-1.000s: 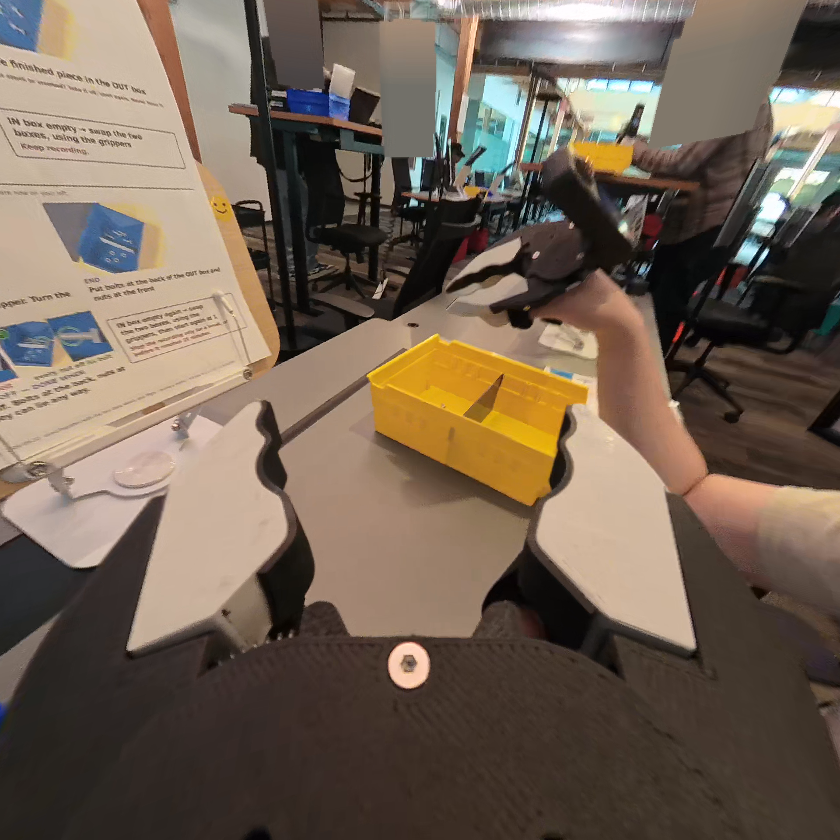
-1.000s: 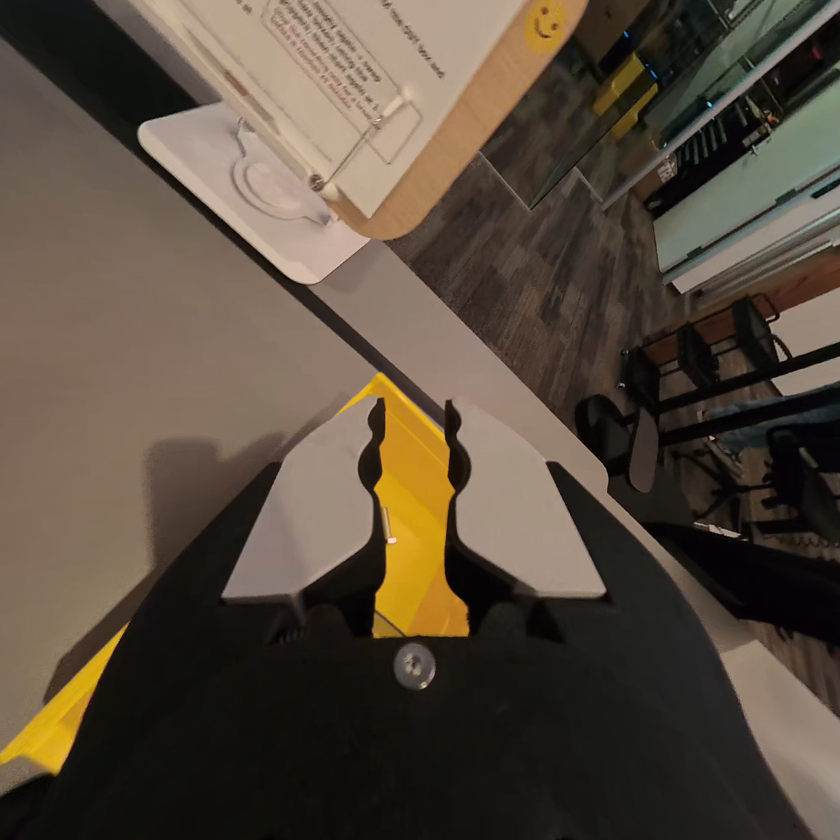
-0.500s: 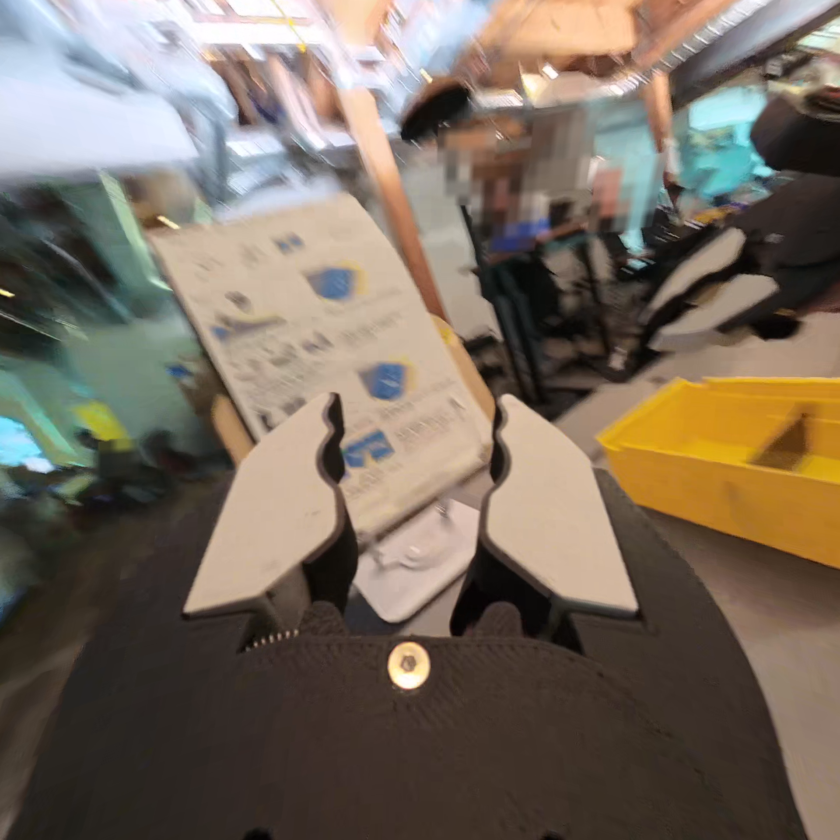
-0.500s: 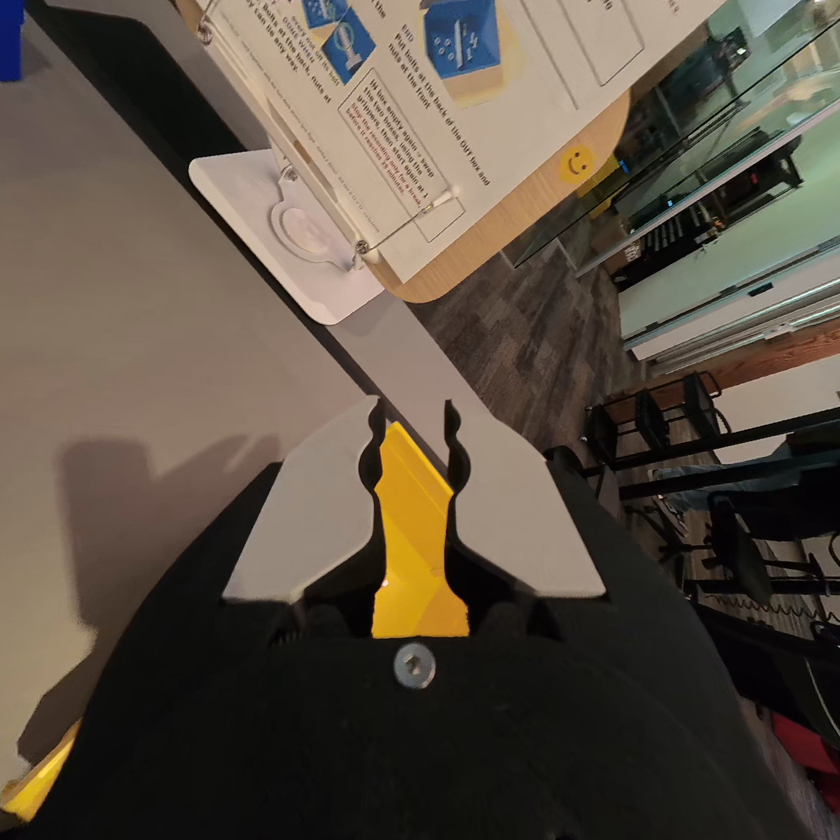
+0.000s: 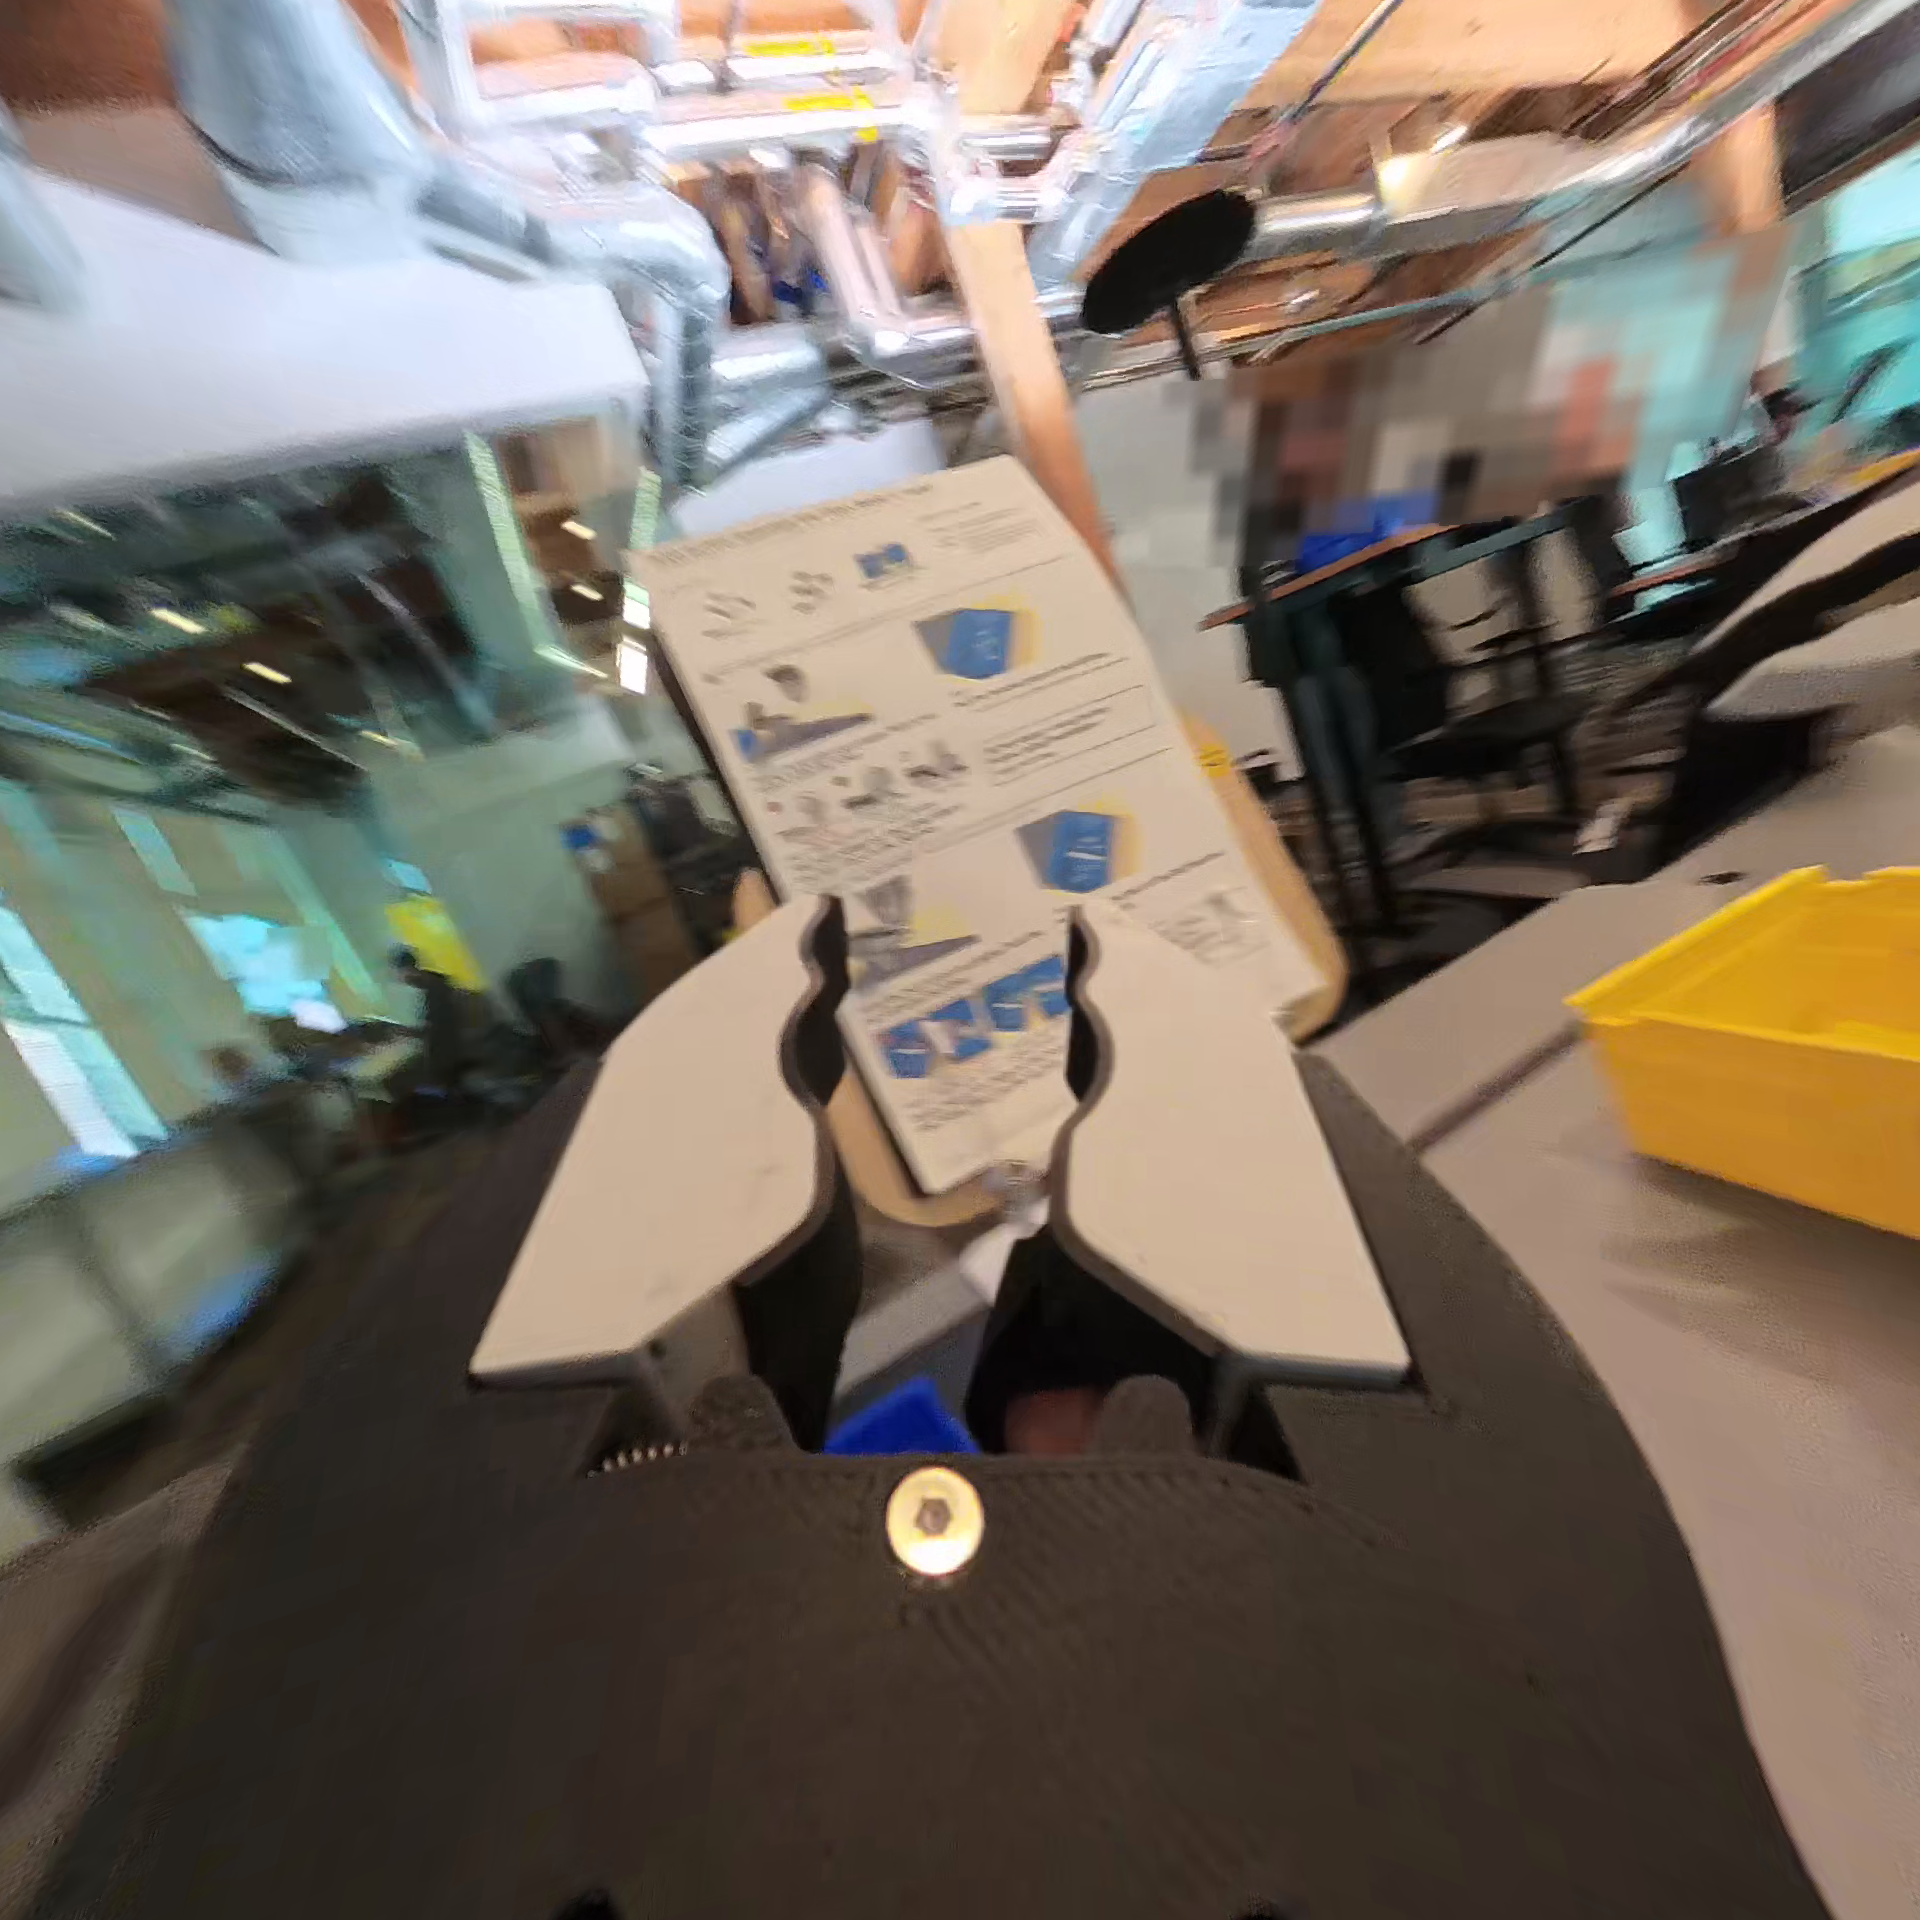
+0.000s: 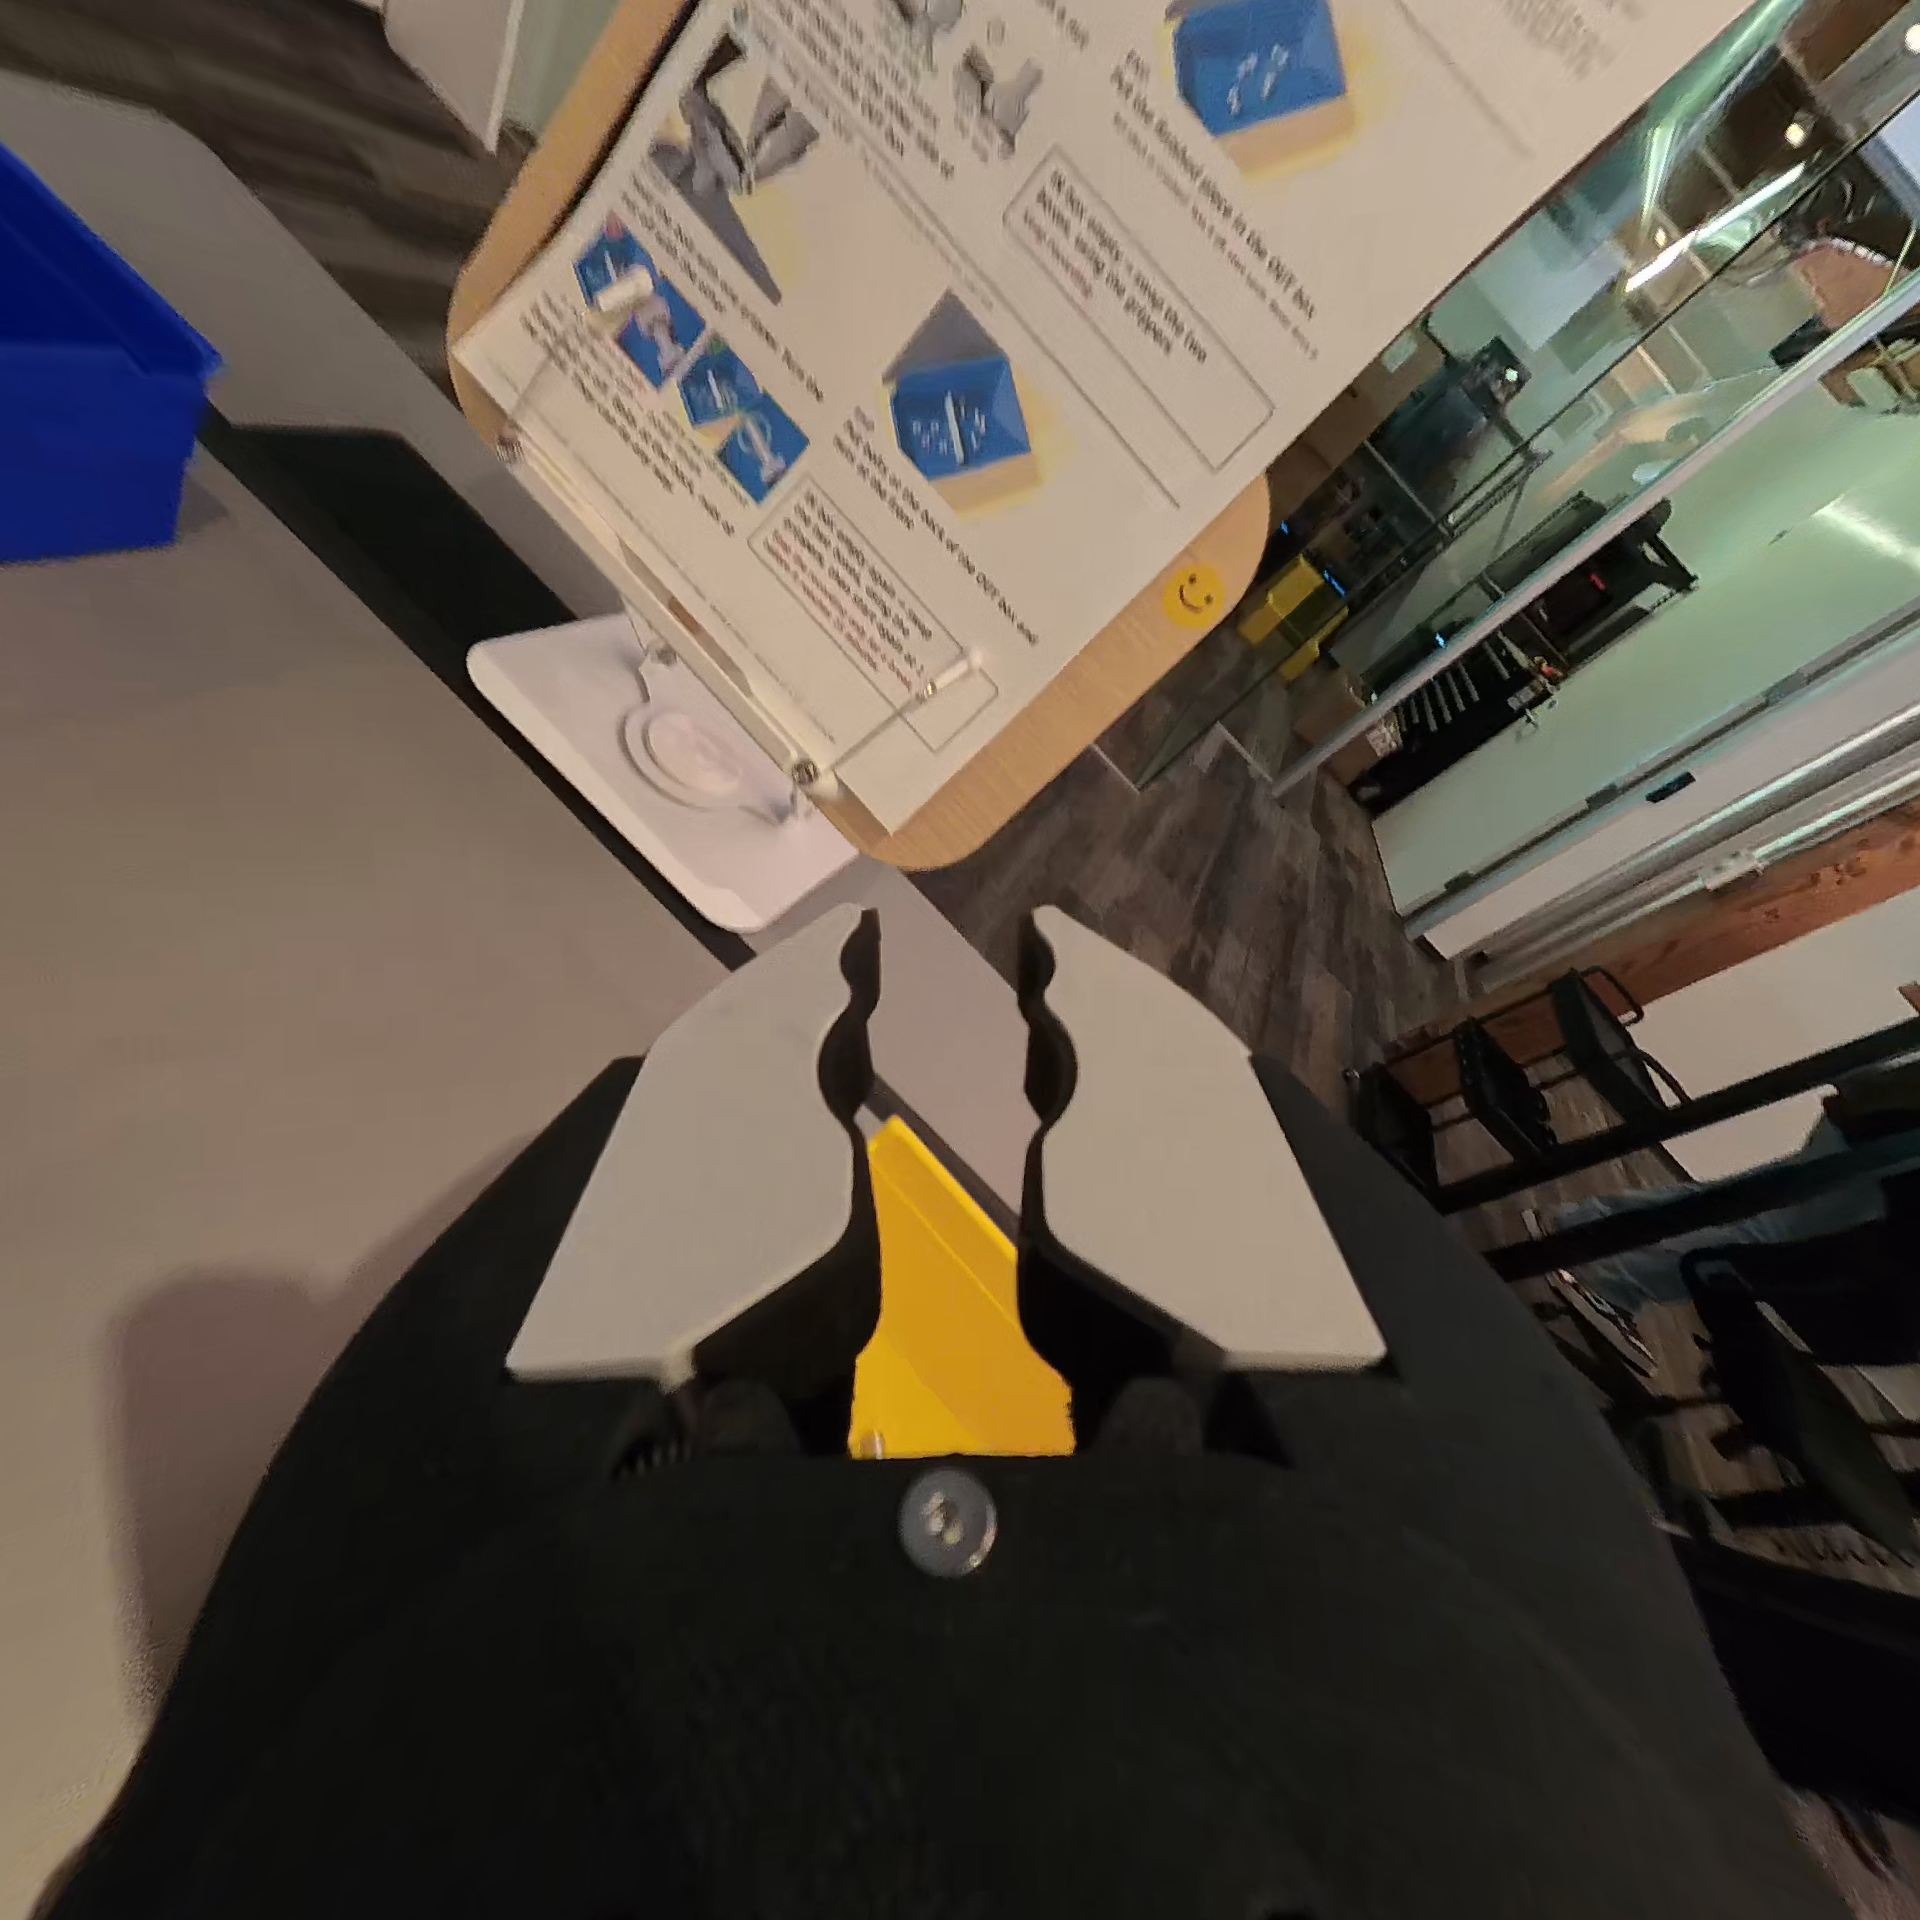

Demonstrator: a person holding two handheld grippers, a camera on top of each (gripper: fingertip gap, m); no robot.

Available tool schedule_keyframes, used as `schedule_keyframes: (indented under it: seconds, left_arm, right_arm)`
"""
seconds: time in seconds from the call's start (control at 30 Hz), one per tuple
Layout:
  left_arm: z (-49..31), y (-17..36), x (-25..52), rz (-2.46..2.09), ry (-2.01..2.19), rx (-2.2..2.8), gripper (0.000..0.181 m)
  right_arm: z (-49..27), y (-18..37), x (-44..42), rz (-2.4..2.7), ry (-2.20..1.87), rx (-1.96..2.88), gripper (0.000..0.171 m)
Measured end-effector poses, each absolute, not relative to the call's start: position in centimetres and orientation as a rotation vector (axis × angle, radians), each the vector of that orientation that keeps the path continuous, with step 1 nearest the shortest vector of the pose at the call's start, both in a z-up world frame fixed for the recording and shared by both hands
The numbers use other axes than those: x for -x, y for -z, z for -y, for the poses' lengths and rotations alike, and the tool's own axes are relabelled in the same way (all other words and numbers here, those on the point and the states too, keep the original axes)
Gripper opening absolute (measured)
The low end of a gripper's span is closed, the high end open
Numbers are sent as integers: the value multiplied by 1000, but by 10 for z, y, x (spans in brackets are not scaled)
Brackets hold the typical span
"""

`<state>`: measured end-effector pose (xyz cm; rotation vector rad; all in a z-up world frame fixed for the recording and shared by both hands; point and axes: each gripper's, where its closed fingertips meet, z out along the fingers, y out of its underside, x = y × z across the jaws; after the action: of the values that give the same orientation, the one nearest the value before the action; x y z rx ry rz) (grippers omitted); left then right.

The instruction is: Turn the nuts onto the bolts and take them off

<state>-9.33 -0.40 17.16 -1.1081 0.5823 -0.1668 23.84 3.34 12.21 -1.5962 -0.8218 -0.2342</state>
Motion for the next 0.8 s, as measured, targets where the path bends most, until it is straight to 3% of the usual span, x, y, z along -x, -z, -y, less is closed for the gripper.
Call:
schedule_keyframes:
  seconds: [0.03,0.13,0.27,0.43,0.67,0.8]
  left_arm:
    - [6,-176,100,-574,77,1069,36]
    - [6,-180,115,-561,-91,1058,37]
    - [-9,-161,125,-597,9,1212,62]
    - [-11,-84,126,-898,185,1650,44]
    - [-23,3,181,-887,36,2183,28]
    - [-29,46,185,-800,157,2395,33]
  right_arm:
    - [-32,-128,-233,807,194,1563,27]
    - [-24,-146,-219,759,63,1460,30]
    - [-16,-156,-211,746,-2,1402,30]
    - [-20,-145,-206,796,19,1432,31]
    - [-28,-129,-201,851,55,1472,31]
    - [-29,-126,-200,864,67,1481,31]
